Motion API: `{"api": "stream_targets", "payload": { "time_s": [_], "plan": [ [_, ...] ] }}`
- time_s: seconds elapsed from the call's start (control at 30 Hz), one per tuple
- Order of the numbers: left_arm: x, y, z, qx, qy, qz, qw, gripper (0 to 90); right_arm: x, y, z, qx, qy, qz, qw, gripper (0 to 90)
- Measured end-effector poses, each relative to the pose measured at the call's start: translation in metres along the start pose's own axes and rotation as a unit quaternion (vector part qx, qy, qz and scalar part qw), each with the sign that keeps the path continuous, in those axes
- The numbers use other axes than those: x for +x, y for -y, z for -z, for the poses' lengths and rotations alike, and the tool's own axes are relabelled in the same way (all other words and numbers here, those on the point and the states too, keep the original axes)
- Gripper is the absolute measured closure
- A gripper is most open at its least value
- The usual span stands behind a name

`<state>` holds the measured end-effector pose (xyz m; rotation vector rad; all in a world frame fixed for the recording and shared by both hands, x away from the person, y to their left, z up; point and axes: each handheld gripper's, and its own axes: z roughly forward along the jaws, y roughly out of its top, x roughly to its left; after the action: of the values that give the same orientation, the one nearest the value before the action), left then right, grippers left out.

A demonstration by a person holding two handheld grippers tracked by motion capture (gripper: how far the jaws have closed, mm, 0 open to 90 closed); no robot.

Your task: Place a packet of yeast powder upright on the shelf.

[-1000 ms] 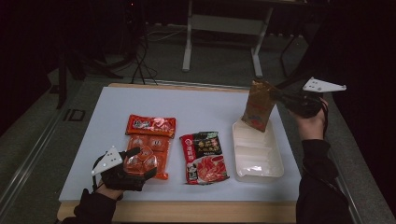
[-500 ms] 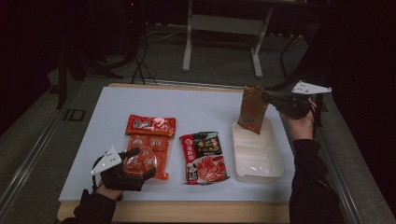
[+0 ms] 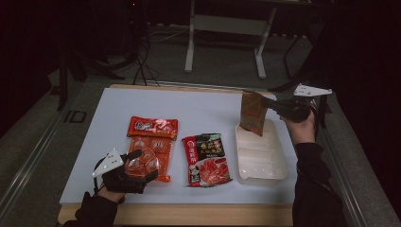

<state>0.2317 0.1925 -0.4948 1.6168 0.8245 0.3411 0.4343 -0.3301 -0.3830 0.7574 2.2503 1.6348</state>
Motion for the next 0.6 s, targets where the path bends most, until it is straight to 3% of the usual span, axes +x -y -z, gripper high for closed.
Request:
{"api": "stream_targets", "payload": {
  "time_s": [0.2,0.6],
  "plan": [
    [0.001,0.000,0.001,0.001,0.000,0.004,1.0000,1.2,0.004,-0.001,-0.007,0.009,-0.006,0.007,0.9999,88.5],
    [0.003,0.001,0.000,0.002,0.002,0.008,1.0000,1.2,0.004,0.010,-0.018,0.018,-0.016,-0.006,0.9997,88.4]
  ]
}}
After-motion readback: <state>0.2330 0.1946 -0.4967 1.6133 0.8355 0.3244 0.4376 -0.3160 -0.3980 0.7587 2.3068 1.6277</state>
